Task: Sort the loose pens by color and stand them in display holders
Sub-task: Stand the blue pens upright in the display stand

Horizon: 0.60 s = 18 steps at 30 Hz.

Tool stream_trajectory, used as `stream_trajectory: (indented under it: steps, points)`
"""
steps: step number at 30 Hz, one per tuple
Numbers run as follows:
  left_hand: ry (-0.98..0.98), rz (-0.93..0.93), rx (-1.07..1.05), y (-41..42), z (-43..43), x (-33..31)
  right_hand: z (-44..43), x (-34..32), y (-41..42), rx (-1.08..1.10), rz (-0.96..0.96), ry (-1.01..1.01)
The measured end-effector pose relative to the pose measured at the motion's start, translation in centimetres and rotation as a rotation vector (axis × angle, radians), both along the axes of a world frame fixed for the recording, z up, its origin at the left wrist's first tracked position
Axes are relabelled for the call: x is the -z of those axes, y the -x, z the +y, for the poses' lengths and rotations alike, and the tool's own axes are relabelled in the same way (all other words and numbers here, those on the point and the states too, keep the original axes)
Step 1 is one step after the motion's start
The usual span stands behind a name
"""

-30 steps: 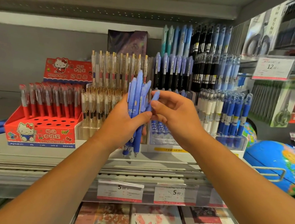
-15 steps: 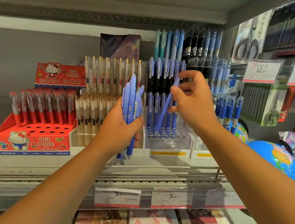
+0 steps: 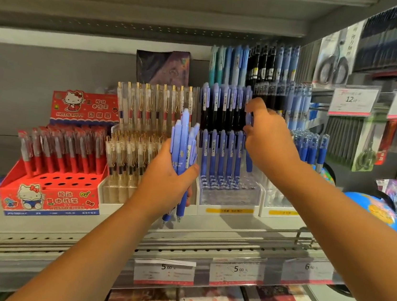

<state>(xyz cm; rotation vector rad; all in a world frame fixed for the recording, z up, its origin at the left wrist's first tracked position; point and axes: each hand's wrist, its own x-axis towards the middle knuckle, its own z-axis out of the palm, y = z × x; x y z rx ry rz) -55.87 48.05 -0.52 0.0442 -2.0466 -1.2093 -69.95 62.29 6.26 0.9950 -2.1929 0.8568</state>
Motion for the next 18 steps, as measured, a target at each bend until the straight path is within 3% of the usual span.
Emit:
stream_trajectory:
  steps: [5,11,18]
  points:
    - [-0.023,-0.023,0.027,0.11,-0.16,0.11,-0.55,0.30,0.34,0.034,-0.007,-0.024]
    - [-0.025,-0.017,0.010,0.38,-0.39,0.25,-0.69,0.32,0.54,0.149,-0.004,-0.241]
    - [-0.103,-0.023,0.118,0.69,-0.99,0.59,-0.38,-0.01,0.29,0.195,0.015,-0.362]
